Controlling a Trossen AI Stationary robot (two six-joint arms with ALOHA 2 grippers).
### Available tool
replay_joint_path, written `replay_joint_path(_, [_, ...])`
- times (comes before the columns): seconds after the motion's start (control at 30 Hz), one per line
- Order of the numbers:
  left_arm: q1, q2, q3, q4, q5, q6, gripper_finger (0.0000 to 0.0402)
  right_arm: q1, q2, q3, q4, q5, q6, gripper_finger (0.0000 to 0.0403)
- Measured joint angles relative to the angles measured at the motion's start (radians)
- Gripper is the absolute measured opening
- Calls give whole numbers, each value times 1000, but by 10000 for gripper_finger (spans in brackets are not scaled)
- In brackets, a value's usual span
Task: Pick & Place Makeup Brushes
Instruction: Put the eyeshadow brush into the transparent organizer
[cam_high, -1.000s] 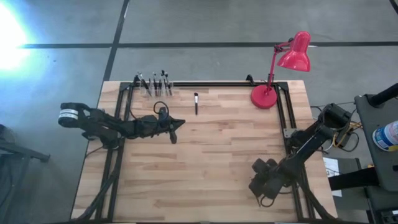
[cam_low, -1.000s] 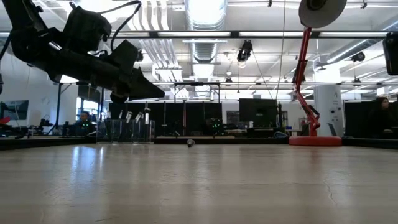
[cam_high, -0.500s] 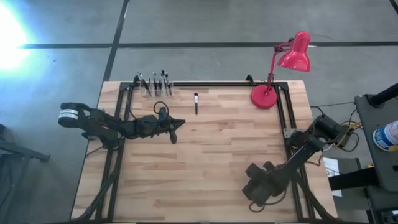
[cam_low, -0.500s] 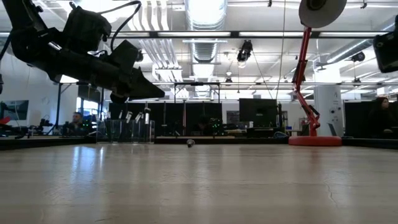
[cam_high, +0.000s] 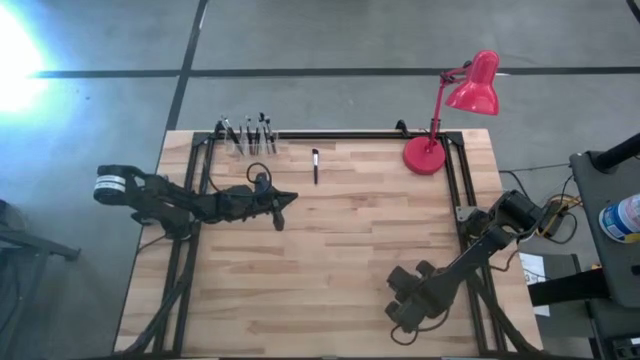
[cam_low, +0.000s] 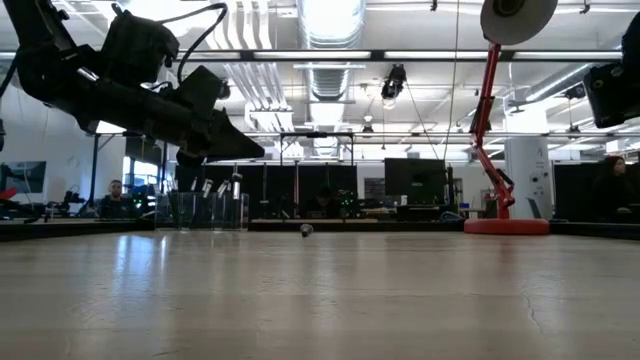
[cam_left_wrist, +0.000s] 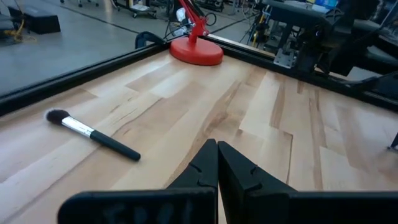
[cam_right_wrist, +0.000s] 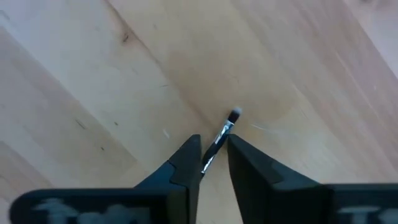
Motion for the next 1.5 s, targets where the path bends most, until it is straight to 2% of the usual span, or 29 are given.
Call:
replay_joint_path(0.23, [0, 0, 5, -37, 41, -33, 2, -9, 0, 0, 13, -3, -88, 21])
replay_joint_path(0.4, [0, 0, 14, -44, 71, -20, 1, -32, -16, -3, 13, -7, -192, 13])
replay_joint_path(0.5, [-4, 0, 22, -43, 80, 0, 1, -54, -48, -6, 12, 62, -277, 13])
replay_joint_path(0.67, [-20, 0, 50, -37, 83, 0, 18, -115, -136, -21, 66, 241, -454, 13])
replay_joint_path(0.83, [-56, 38, 128, -11, 83, 18, 67, -235, -236, -91, 357, 374, -775, 13])
replay_joint_path(0.97, [-111, 122, 141, 258, 162, 126, 91, -342, -305, -180, 723, 383, -1086, 13])
replay_joint_path(1.07, [-119, 184, 140, 368, 258, 140, 97, -413, -346, -258, 1025, 351, -1282, 13])
replay_joint_path(1.23, [-118, 275, 149, 435, 269, 138, 99, -487, -381, -354, 1431, 207, -1455, 12])
replay_joint_path(1.33, [-125, 313, 185, 463, 296, 133, 99, -505, -379, -370, 1520, 174, -1491, 12])
replay_joint_path(1.5, [-143, 343, 253, 463, 320, 135, 99, -507, -364, -366, 1553, 170, -1524, 12])
